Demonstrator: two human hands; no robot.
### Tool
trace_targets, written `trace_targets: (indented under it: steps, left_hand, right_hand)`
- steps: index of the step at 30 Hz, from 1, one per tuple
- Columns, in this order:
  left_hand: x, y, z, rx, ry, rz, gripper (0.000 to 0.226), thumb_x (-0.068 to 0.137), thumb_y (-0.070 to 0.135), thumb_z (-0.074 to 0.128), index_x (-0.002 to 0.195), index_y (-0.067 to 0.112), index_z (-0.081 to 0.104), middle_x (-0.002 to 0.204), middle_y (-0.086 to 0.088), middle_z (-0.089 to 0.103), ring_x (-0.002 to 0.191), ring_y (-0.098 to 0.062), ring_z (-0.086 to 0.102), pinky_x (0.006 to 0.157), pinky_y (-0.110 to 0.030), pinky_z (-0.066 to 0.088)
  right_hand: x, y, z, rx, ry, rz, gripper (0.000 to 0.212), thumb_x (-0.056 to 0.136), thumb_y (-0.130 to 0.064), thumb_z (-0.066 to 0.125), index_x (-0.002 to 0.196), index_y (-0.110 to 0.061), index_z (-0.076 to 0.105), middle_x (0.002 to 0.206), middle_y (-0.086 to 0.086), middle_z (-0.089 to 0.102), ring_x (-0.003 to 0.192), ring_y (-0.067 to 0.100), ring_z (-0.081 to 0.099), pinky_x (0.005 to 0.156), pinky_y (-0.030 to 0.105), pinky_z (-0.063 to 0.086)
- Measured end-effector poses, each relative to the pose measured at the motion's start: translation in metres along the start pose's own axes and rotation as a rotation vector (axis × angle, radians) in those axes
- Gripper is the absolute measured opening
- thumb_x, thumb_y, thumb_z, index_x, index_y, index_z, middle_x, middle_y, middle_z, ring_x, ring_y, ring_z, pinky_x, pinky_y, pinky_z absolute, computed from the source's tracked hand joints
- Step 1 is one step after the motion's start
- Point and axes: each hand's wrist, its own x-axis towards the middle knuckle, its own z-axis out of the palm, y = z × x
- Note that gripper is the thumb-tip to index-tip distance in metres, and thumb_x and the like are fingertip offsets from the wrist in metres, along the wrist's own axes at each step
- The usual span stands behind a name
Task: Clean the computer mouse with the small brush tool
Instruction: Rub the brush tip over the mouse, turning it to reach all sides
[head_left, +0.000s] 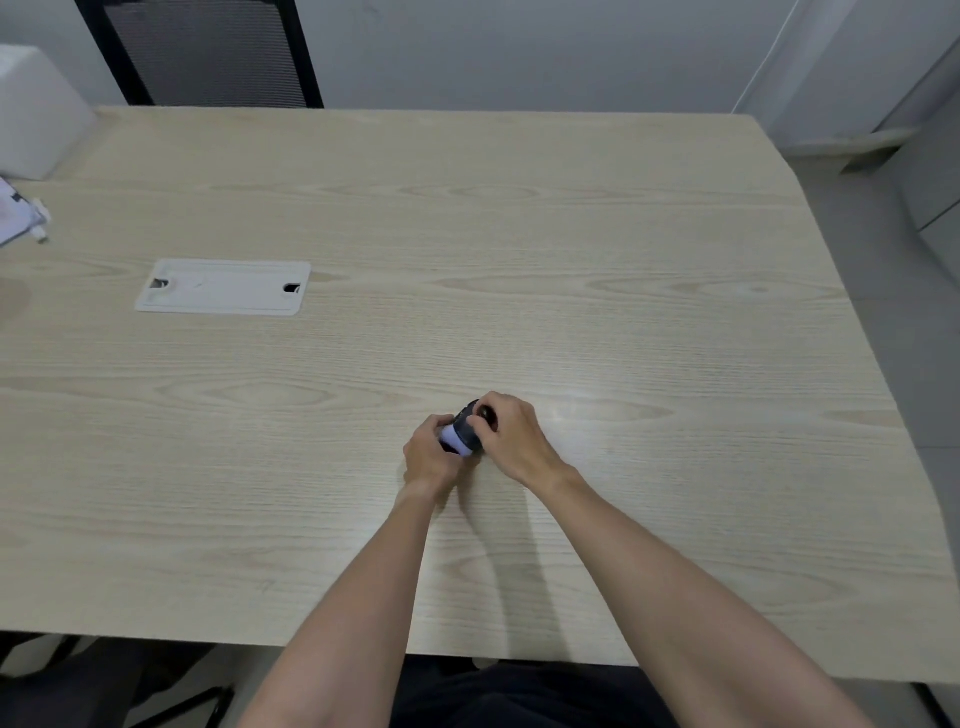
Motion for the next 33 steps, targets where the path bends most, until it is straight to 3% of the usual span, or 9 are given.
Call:
trace_targets:
  steps: [5, 8, 12, 19, 22, 24, 27, 30, 33]
  left_hand:
    - [-0.001, 0.000, -0.001, 0.007, -0.031, 0.011, 0.062, 0.065, 0.009, 0.087, 0.119, 0.020, 0.059, 0.104, 0.006, 0.065, 0.091, -0.011, 0.060, 0.065, -0.006, 0.037]
    - [0.001, -0.002, -0.002, -0.012, -0.024, -0.005, 0.049, 0.064, 0.006, 0.087, 0.104, 0.020, 0.061, 0.098, 0.006, 0.066, 0.089, -0.013, 0.062, 0.063, -0.009, 0.038]
    - [0.003, -0.005, -0.001, -0.042, -0.022, -0.008, 0.049, 0.062, 0.001, 0.087, 0.102, 0.018, 0.064, 0.095, 0.003, 0.068, 0.089, -0.016, 0.065, 0.063, -0.013, 0.043]
    - [0.006, -0.008, 0.001, -0.022, -0.026, -0.020, 0.063, 0.059, 0.011, 0.089, 0.112, 0.026, 0.060, 0.104, 0.004, 0.070, 0.093, -0.015, 0.068, 0.075, -0.020, 0.048]
    - [0.002, -0.006, 0.001, -0.051, 0.011, -0.011, 0.048, 0.061, 0.010, 0.089, 0.098, 0.026, 0.061, 0.097, 0.007, 0.068, 0.086, -0.011, 0.066, 0.066, -0.016, 0.045]
    - [0.000, -0.006, 0.001, -0.052, 0.028, 0.004, 0.052, 0.062, 0.014, 0.089, 0.103, 0.027, 0.060, 0.095, 0.010, 0.066, 0.082, -0.003, 0.062, 0.063, -0.012, 0.043]
    - [-0.001, -0.009, 0.003, -0.052, 0.053, 0.005, 0.051, 0.058, 0.021, 0.088, 0.102, 0.026, 0.062, 0.093, 0.011, 0.069, 0.083, -0.006, 0.067, 0.070, -0.019, 0.052]
    - [-0.002, -0.010, 0.005, -0.038, 0.057, 0.012, 0.053, 0.056, 0.025, 0.085, 0.104, 0.027, 0.061, 0.090, 0.010, 0.070, 0.080, -0.008, 0.068, 0.075, -0.031, 0.059]
    - [-0.001, -0.009, 0.006, -0.027, 0.076, 0.029, 0.050, 0.056, 0.029, 0.086, 0.099, 0.027, 0.061, 0.089, 0.009, 0.069, 0.079, -0.008, 0.068, 0.074, -0.031, 0.059]
  right_hand:
    - [0.006, -0.003, -0.006, 0.007, 0.206, 0.038, 0.013, 0.097, -0.017, 0.052, 0.090, -0.009, 0.060, 0.092, 0.002, 0.061, 0.083, 0.015, 0.054, 0.067, 0.018, 0.039]
    - [0.011, -0.007, -0.006, 0.053, 0.103, 0.033, 0.012, 0.092, -0.019, 0.058, 0.089, -0.010, 0.066, 0.090, 0.002, 0.067, 0.083, 0.014, 0.059, 0.068, 0.016, 0.042]
    - [0.016, -0.006, -0.001, 0.004, -0.042, 0.043, 0.015, 0.091, -0.018, 0.058, 0.089, -0.006, 0.067, 0.090, 0.006, 0.069, 0.083, 0.020, 0.062, 0.074, 0.033, 0.054]
    - [0.021, -0.009, -0.016, 0.049, 0.262, 0.117, 0.015, 0.094, -0.017, 0.056, 0.091, -0.005, 0.065, 0.090, 0.005, 0.064, 0.082, 0.016, 0.057, 0.066, 0.023, 0.041]
    - [0.015, -0.012, -0.014, 0.076, 0.009, 0.071, 0.013, 0.090, -0.017, 0.062, 0.090, -0.007, 0.071, 0.090, 0.003, 0.070, 0.083, 0.014, 0.062, 0.068, 0.019, 0.046]
    - [0.013, -0.007, -0.009, 0.035, -0.120, 0.047, 0.012, 0.089, -0.015, 0.063, 0.090, -0.008, 0.072, 0.090, 0.003, 0.071, 0.084, 0.015, 0.062, 0.072, 0.024, 0.047]
    - [0.013, 0.003, -0.010, -0.003, -0.007, 0.040, 0.011, 0.092, -0.016, 0.059, 0.090, -0.008, 0.067, 0.089, 0.004, 0.067, 0.082, 0.018, 0.058, 0.072, 0.028, 0.047]
    - [0.006, 0.006, -0.016, 0.029, 0.179, 0.068, 0.011, 0.094, -0.018, 0.057, 0.089, -0.011, 0.063, 0.088, -0.002, 0.063, 0.081, 0.013, 0.056, 0.069, 0.021, 0.044]
    - [-0.002, 0.009, -0.018, 0.091, 0.112, 0.059, 0.005, 0.089, -0.014, 0.063, 0.085, -0.014, 0.065, 0.078, -0.007, 0.063, 0.072, 0.005, 0.056, 0.064, 0.014, 0.041]
